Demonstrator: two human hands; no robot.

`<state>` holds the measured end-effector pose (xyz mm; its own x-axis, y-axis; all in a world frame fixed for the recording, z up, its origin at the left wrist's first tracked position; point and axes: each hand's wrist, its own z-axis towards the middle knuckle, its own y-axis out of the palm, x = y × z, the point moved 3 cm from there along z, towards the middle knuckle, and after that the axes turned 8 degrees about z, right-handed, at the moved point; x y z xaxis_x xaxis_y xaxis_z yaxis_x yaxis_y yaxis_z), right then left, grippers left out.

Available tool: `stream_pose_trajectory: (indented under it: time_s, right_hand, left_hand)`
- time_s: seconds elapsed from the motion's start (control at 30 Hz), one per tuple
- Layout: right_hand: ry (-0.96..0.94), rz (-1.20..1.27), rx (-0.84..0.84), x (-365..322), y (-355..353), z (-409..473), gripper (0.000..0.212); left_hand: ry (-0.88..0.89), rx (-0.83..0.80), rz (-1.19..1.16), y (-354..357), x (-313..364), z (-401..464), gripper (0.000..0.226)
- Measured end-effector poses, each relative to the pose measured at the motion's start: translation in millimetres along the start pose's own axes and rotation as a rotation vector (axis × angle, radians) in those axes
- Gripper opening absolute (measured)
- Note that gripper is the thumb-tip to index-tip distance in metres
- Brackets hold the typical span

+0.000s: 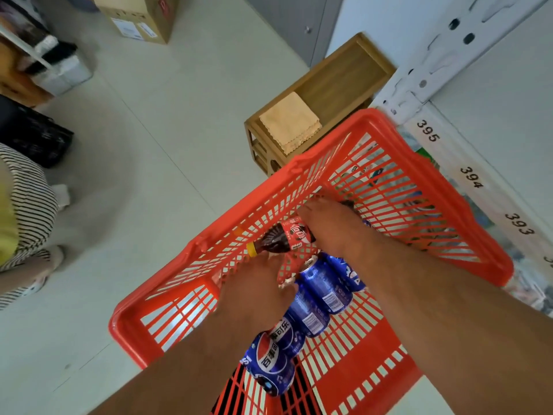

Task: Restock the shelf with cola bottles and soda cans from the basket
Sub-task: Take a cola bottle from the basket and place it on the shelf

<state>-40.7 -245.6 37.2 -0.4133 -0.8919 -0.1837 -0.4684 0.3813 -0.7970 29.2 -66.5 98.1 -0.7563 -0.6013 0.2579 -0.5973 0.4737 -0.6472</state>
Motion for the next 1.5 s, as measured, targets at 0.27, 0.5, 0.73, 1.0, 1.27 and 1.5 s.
stream_pose_trajectory:
  time_s: [0.27, 0.5, 0.73, 1.0, 1.27, 1.5]
  right_hand:
    - [0.143, 0.401, 0.195, -24.4, -82.5, -109.6, 0.064]
    - [0.443, 1.072, 0.556, -77.8, -121.5, -230.9, 0.065]
    - [0.579, 1.323, 0.938, -148.8, -147.0, -300.8, 0.050]
    - [0.633, 1.429, 1.205, -203.1, -152.5, -359.1, 0.044]
    - [0.726, 1.467, 1.379, -226.9, -136.7, -433.7, 0.040]
    - [0.843, 1.464, 1.565, -254.5, -100.1, -522.8, 0.047]
  left_hand:
    - [0.035, 0.054, -0.194, -57.7, 24.2, -83.7, 0.063]
    - [0.180, 0.215, -0.524, -139.3, 42.6, -139.8, 0.086]
    - [0.478, 0.106, -0.628, -186.7, 82.0, -198.0, 0.056]
    - [0.735, 0.094, -0.503, -206.6, 118.6, -261.0, 0.048]
    - [0.913, -0.037, -0.306, -176.9, 165.7, -315.5, 0.054]
    - [1.072, -0.083, -0.209, -127.3, 226.6, -374.8, 0.069]
